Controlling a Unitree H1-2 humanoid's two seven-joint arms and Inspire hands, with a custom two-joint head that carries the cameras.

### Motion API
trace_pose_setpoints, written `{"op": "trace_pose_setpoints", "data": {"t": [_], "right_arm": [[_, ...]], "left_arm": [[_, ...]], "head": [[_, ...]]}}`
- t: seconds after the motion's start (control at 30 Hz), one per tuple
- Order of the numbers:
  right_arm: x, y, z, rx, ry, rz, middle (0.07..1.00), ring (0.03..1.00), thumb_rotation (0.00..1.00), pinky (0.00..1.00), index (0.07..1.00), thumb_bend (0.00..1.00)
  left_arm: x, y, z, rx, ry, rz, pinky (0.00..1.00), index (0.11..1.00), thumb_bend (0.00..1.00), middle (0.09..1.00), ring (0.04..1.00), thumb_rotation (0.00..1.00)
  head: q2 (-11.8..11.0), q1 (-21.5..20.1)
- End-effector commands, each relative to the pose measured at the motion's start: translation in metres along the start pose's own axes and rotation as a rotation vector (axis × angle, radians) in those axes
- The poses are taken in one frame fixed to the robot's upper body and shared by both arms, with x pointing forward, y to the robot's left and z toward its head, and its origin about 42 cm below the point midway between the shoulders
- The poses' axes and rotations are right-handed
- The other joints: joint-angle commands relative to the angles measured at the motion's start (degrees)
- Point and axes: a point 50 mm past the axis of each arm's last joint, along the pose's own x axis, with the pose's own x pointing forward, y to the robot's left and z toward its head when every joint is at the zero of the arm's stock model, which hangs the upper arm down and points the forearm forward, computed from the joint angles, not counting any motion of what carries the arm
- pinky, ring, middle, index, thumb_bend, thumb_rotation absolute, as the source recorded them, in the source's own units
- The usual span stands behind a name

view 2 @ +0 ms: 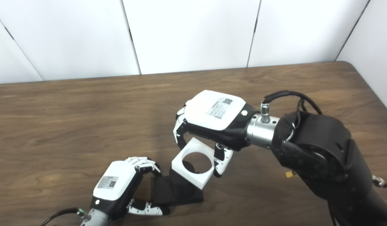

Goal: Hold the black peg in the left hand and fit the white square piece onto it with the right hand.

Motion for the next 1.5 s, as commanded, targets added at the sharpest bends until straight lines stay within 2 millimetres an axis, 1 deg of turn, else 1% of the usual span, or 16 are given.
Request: {"op": "trace_pose_setpoints", "data": {"t": [0.0,0.17,0.47,1.17,1.47], "right_arm": [[0.001,-0.008,-0.002,-0.031,0.013,-0.033,0.738,0.860,0.13,0.90,0.483,0.52],[0.004,-0.001,-0.005,-0.015,0.010,-0.025,0.738,0.860,0.13,0.90,0.483,0.52],[0.010,0.002,-0.009,-0.007,0.012,-0.024,0.742,0.862,0.13,0.91,0.484,0.52],[0.018,0.009,-0.006,0.008,-0.004,-0.041,0.741,0.865,0.13,0.91,0.484,0.52],[0.025,0.018,-0.003,0.002,-0.019,-0.018,0.750,0.878,0.13,0.92,0.484,0.52]], "left_arm": [[-0.003,-0.010,-0.001,0.009,0.009,-0.083,0.81,0.486,0.52,0.729,0.790,0.05],[-0.003,-0.009,0.000,0.010,0.010,-0.083,0.82,0.486,0.52,0.728,0.791,0.05],[-0.002,-0.009,0.002,0.009,0.010,-0.081,0.82,0.486,0.52,0.728,0.791,0.05],[0.000,-0.010,0.007,0.005,0.005,-0.086,0.82,0.486,0.52,0.731,0.795,0.05],[0.001,-0.010,0.008,0.004,0.008,-0.086,0.82,0.485,0.52,0.730,0.793,0.05]], "head": [[0.1,-0.1],[0.3,0.2],[0.5,0.9],[1.0,2.2],[1.0,2.4]]}}
